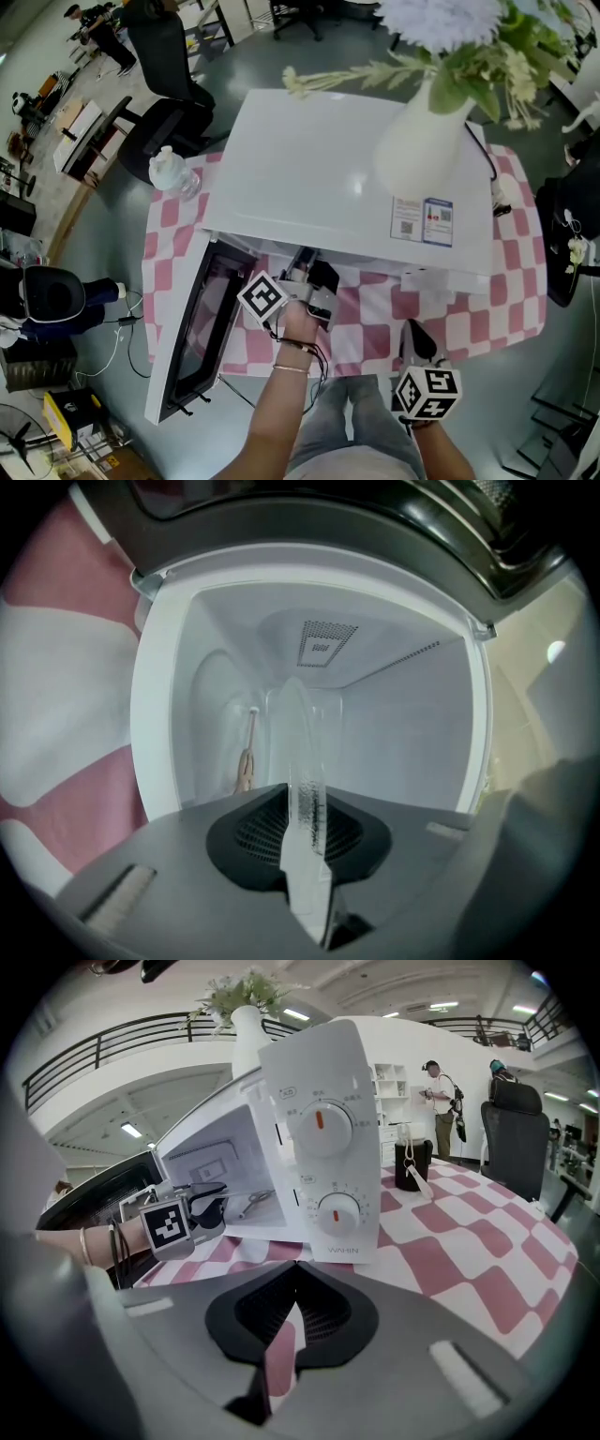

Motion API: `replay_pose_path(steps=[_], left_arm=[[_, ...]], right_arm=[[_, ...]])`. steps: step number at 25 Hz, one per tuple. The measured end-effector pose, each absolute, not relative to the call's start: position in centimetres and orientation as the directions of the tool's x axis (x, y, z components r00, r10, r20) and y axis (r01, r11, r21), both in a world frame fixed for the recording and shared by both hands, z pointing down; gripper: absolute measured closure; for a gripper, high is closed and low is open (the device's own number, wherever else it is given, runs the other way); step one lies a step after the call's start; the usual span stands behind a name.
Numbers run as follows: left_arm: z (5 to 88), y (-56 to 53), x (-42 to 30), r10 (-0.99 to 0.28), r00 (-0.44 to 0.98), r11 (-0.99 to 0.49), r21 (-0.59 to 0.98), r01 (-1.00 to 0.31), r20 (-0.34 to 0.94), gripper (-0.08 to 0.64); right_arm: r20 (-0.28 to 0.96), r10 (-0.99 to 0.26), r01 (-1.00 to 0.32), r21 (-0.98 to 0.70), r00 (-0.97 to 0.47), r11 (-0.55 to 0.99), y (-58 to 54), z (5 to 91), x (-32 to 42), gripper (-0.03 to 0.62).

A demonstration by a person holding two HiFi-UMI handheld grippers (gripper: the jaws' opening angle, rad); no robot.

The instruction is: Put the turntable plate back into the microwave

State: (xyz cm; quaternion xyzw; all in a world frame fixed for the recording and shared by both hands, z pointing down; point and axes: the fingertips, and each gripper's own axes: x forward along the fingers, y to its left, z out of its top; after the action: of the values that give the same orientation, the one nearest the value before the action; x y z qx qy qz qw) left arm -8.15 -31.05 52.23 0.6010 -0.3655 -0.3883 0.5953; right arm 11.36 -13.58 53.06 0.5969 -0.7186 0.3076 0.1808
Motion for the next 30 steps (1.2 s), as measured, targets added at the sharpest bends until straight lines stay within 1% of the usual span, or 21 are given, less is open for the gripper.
replay_pose_path(steps=[19,30], left_arm=[[52.7,-32.7,-7.9,-0.908,0.419,-0.001,1.000,0.028,-0.013,0.514],[52.3,-33.7,-7.7,-0.913,0.406,-0.023,1.000,0.004,-0.023,0.515]], right_arm=[[0.636,-0.732,-0.965,-0.234,-0.244,0.118,-13.8,53.4,10.3,0.583],[0.639,-0.721,-0.960,-0.238,-0.270,0.148,-13.9,53.6,8.9,0.583]])
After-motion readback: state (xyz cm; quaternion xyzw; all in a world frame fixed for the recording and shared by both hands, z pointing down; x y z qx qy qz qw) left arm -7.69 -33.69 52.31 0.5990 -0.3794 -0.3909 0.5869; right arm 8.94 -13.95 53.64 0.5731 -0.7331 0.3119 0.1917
